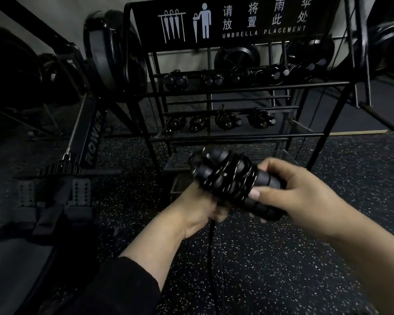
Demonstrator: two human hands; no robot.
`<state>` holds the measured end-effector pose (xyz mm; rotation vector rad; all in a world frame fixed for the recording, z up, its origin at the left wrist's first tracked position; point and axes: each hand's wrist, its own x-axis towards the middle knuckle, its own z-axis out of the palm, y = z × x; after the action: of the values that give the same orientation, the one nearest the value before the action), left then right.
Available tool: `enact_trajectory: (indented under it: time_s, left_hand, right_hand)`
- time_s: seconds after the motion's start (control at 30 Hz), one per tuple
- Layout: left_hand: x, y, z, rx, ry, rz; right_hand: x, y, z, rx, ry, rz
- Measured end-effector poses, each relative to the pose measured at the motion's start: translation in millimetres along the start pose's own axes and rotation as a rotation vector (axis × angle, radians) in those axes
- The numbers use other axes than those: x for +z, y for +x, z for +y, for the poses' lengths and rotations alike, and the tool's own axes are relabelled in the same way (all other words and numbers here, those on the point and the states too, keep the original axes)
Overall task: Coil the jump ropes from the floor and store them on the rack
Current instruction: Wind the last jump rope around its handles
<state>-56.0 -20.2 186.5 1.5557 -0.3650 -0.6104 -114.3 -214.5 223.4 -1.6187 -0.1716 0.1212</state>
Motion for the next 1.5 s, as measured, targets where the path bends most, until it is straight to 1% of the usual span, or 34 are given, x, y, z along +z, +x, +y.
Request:
enact_trajectory:
  time_s: [0.07,0.13,0.2,0.23,0.33,0.43,0.5,0.53,0.6,0.67,0.73,0.8,0.87,0.93,1.0,1.07,1.17,1.23,1.3,1.33,1.37,1.4,1.43,1.47,1.5]
  left_hand:
    - [5.6,6.7,4.2,-0.100,-0.022,0.053]
    - [9.2,8.7,5.4,-0.119,0.001,0.057]
    - [11.7,7.5,6.7,-0.136,0.084,0.064]
    - [10.9,8.3,4.9,-0.137,0.155,0.067]
    - [14.5,10.6,4.6,-0.118,0.481,0.094]
    - [16.5,9.7,2.6,-0.027,0.759,0.131]
    - [14.1,7.7,0.7,0.024,0.895,0.158]
    - [14.2,5.8,1.4,0.035,0.960,0.152]
    - [16.9,4.2,1.9,0.057,1.096,0.123]
    - [18.0,4.1,3.9,0.092,1.225,0.094]
    - [15.5,2.5,11.4,0.134,1.308,0.046]
    - [8.3,0.4,21.7,0.170,1.337,-0.020]
    - [0.3,-2.8,31.2,0.204,1.326,-0.066]
    - [-8.3,-4.6,35.0,0.224,1.280,-0.089]
    - [-19.3,-4.0,32.8,0.215,1.184,-0.090]
    - [-30.9,-4.0,32.0,0.200,1.017,-0.077]
    - [-38.7,-8.4,35.7,0.181,0.744,-0.120]
    - [-41.6,-6.7,33.1,0.158,0.618,-0.131]
    - [-41.8,-4.6,32.0,0.129,0.532,-0.156]
    - [-39.2,-5.5,32.4,0.135,0.507,-0.145]
    - [-36.8,-5.9,29.9,0.208,0.541,-0.107]
    - [-31.0,-10.0,30.0,0.216,0.494,-0.041]
    - [-26.5,-11.9,23.3,0.155,0.350,0.073]
    - [-22.3,-12.6,19.0,0.089,0.252,0.134]
    - [-21.6,-11.8,8.7,0.075,0.290,0.101]
  right_hand:
    - [-4.1,3.2,1.0,0.016,0.082,0.112]
    - [-7.3,5.2,1.3,0.029,0.042,0.205]
    - [-9.3,6.8,4.7,0.042,-0.007,0.267]
    - [-10.4,8.1,7.7,0.056,-0.026,0.286]
    - [-13.5,11.0,14.7,0.113,-0.076,0.316]
    - [-15.2,12.7,17.5,0.175,-0.022,0.313]
    - [-14.8,14.0,20.0,0.190,-0.050,0.339]
    - [-15.2,14.8,21.6,0.197,-0.136,0.367]
    - [-16.5,16.4,23.8,0.210,-0.427,0.410]
    - [-15.5,17.1,26.3,0.212,-0.616,0.402]
    - [-13.7,17.8,31.2,0.223,-0.721,0.337]
    - [-10.9,17.2,32.8,0.232,-0.824,0.222]
    - [-7.7,16.2,31.5,0.229,-0.860,0.084]
    - [-4.1,14.6,29.3,0.228,-0.841,-0.053]
    - [0.4,12.3,27.1,0.228,-0.796,-0.176]
    - [1.6,9.9,24.7,0.225,-0.743,-0.263]
    - [0.8,4.7,18.3,0.214,-0.572,-0.381]
    - [0.3,1.0,14.2,0.192,-0.354,-0.434]
    - [-0.6,-1.7,11.4,0.153,-0.148,-0.445]
    - [-1.1,-2.1,10.9,0.124,-0.071,-0.434]
    - [-1.2,-1.9,10.8,0.100,0.008,-0.412]
    - [-1.7,-1.2,11.7,0.083,0.090,-0.374]
    - [-1.6,-0.3,12.4,0.065,0.166,-0.326]
    - [-1.4,0.9,13.9,0.041,0.217,-0.269]
    - [-0.6,2.2,14.8,0.020,0.240,-0.206]
